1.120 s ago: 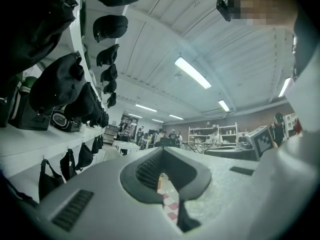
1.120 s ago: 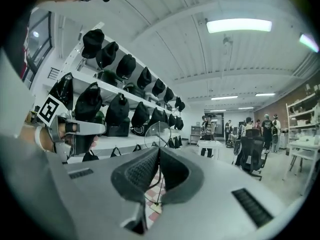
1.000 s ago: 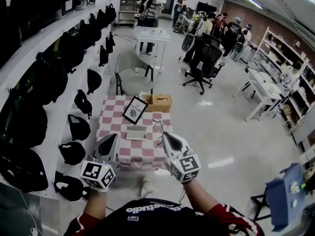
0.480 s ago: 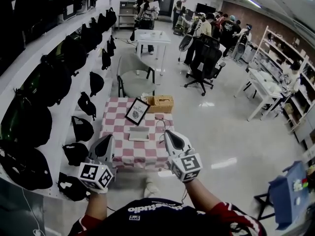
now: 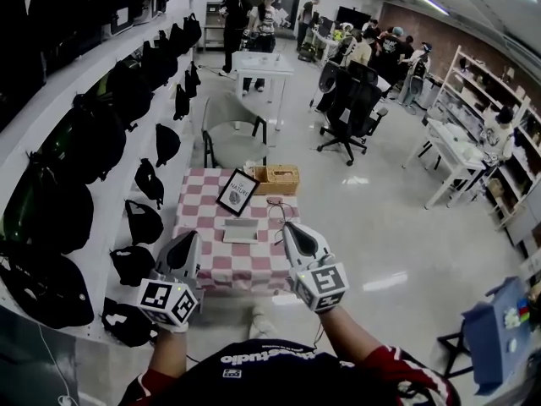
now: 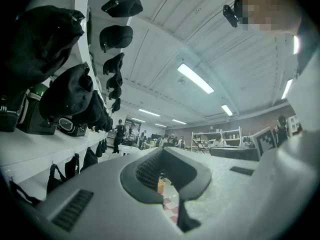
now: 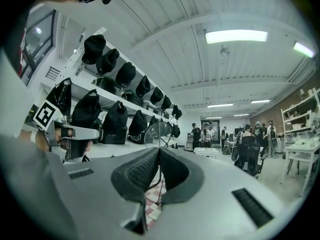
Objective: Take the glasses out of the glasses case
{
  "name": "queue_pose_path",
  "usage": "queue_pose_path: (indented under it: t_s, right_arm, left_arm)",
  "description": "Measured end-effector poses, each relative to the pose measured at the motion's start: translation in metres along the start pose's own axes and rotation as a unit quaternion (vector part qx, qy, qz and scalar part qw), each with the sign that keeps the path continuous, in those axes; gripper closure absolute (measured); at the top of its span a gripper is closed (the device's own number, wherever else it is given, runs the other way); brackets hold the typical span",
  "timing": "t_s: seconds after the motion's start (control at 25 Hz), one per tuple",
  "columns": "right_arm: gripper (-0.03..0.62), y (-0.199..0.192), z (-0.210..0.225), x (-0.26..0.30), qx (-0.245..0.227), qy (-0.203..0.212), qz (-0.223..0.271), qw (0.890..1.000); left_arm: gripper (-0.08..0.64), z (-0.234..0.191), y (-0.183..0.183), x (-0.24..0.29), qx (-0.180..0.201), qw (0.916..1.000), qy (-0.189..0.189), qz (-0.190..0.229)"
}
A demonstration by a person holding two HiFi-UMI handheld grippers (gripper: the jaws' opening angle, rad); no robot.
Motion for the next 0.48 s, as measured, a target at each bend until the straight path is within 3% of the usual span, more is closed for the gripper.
queue_pose_path:
  t_s: [0.48]
  right_arm:
    - [0.580, 0.0058, -0.0050, 0.0040, -0.002, 0.009, 0.004, 1.000]
  left_arm:
    - [0.555, -0.0024, 0.0007, 0.0001, -0.014, 0.9999, 0.002, 0.007]
Point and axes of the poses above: the fingertips, and each gripper's own axes: x forward along the fingers, z to its right, y out of its top, the point moved 2 cm from there along -x, backward along the fingers, and after that the axes turned 4 degrees about -y, right-handed, at the moved point
